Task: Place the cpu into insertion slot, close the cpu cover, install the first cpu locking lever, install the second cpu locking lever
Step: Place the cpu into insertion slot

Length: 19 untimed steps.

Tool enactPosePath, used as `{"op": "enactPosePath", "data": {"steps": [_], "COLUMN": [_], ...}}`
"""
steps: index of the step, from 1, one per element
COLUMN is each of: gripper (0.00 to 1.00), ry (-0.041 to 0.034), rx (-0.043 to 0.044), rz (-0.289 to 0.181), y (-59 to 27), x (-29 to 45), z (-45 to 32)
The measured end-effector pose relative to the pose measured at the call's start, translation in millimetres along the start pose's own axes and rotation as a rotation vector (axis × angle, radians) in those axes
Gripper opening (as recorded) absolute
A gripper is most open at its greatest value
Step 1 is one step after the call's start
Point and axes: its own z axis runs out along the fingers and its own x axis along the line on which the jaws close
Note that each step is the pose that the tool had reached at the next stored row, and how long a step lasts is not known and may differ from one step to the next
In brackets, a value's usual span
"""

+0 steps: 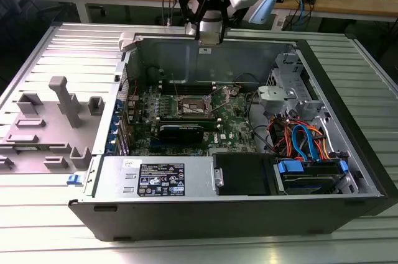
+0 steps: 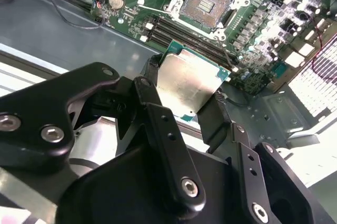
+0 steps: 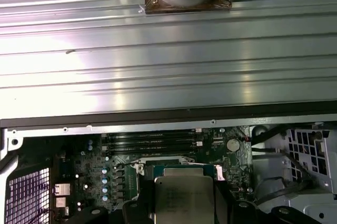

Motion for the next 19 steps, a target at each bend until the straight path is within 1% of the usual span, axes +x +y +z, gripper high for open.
{"op": "enactPosePath", "data": {"steps": [3, 5, 7, 9, 11, 14, 15, 16, 17, 19], "gripper": [0.54, 0.54, 0.54, 0.54, 0.54, 0.54, 0.54, 0.54, 0.54, 0.54], "ry": [-0.0041, -0.0059, -0.0068, -0.0079, -0.0091, -0.0121, -0.0129, -0.0134, -0.0143, -0.0156], "rx": [-0.0006, -0.0005, 0.0043, 0.0118, 0.0214, 0.0469, 0.0537, 0.0581, 0.0656, 0.0764], "rz": [0.046, 0.063, 0.07, 0.073, 0.075, 0.078, 0.078, 0.079, 0.08, 0.083], "y": [-0.1, -0.7, -1.4, -2.7, -4.5, -9.0, -9.8, -10.4, -11.2, -12.2], "x": [0.0, 0.0, -0.1, -0.2, -0.3, -0.6, -0.7, -0.8, -0.8, -0.9], "z": [0.3, 0.8, 0.9, 1.0, 1.3, 2.2, 2.4, 2.5, 2.6, 2.9]}}
